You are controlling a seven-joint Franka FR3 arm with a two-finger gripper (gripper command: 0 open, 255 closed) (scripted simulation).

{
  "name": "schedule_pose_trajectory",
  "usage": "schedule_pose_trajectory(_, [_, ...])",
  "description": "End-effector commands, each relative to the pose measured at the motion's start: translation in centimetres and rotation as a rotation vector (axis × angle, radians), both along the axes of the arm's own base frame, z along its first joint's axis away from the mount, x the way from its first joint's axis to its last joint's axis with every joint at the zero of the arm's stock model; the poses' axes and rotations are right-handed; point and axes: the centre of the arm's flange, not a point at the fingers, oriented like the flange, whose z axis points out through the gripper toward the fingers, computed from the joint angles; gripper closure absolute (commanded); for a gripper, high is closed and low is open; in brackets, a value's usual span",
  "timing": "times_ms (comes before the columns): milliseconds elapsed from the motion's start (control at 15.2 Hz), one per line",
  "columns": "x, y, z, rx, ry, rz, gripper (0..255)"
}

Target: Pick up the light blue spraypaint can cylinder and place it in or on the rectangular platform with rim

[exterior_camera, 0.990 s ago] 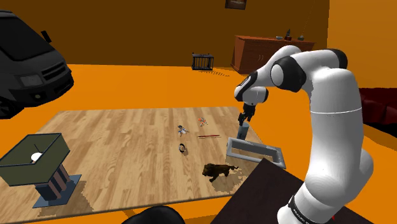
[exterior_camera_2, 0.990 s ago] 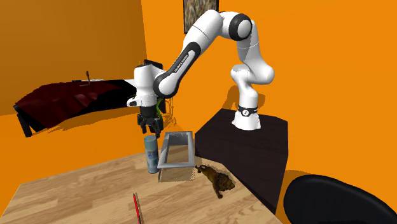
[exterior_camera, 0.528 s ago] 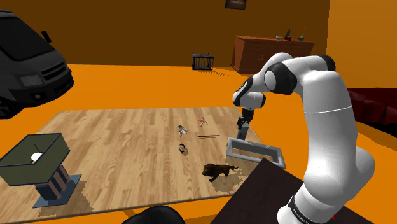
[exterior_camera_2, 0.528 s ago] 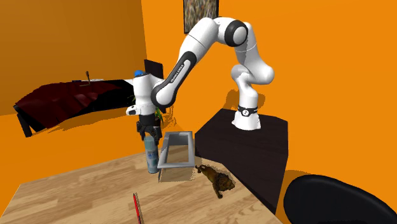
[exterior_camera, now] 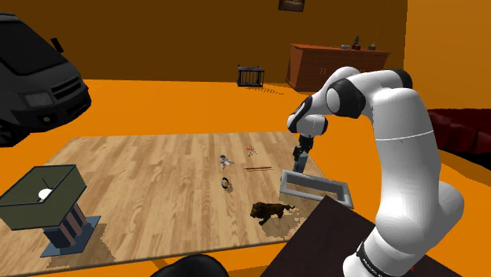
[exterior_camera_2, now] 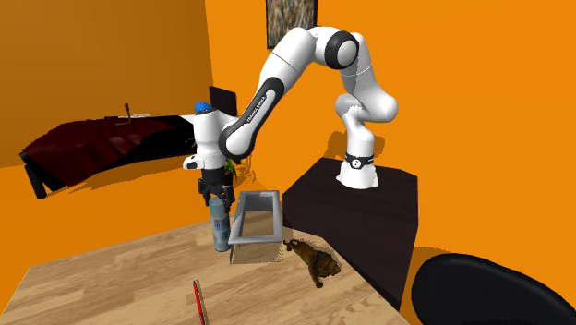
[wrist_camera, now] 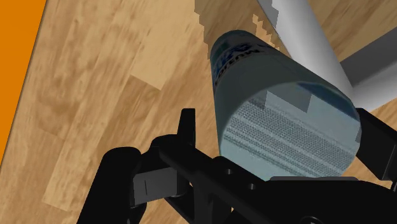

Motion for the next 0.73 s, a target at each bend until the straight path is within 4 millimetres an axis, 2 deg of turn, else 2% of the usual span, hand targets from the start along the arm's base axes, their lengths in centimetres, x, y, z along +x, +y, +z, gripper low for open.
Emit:
schedule_pose_trajectory(0, [0.00,0.00,0.00,0.000,0.000,0.000,0])
schedule_pose_trajectory(66, [0.00,0.00,0.00,0.000,0.000,0.000,255])
schedule_pose_trajectory(660, [0.00,0.00,0.00,0.000,0.000,0.000,255])
